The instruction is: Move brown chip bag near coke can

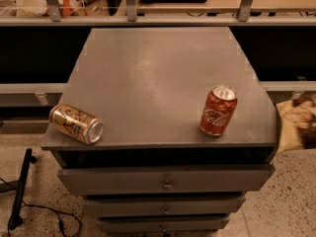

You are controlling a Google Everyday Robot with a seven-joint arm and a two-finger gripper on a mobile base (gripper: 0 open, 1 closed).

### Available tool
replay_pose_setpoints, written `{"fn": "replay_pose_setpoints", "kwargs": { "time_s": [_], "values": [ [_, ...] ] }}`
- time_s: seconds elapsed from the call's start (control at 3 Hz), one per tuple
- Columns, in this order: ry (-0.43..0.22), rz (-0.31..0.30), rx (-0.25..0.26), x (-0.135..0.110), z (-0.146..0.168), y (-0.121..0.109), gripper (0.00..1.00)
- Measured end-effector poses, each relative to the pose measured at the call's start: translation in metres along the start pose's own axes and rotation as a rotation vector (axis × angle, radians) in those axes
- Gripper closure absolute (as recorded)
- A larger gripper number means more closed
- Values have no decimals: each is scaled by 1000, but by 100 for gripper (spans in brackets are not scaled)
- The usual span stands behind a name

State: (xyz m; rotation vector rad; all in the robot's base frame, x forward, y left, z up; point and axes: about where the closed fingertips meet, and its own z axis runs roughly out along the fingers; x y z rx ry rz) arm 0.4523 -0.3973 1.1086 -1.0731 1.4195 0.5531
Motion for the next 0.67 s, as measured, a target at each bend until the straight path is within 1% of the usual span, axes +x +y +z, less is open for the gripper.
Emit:
{"fn": "replay_pose_setpoints", "kwargs": {
  "time_s": [0.33, 0.67],
  "values": [
    [-7, 0, 14, -1, 3, -5, 0],
    [-7, 0, 14, -1, 3, -5, 0]
  ]
}}
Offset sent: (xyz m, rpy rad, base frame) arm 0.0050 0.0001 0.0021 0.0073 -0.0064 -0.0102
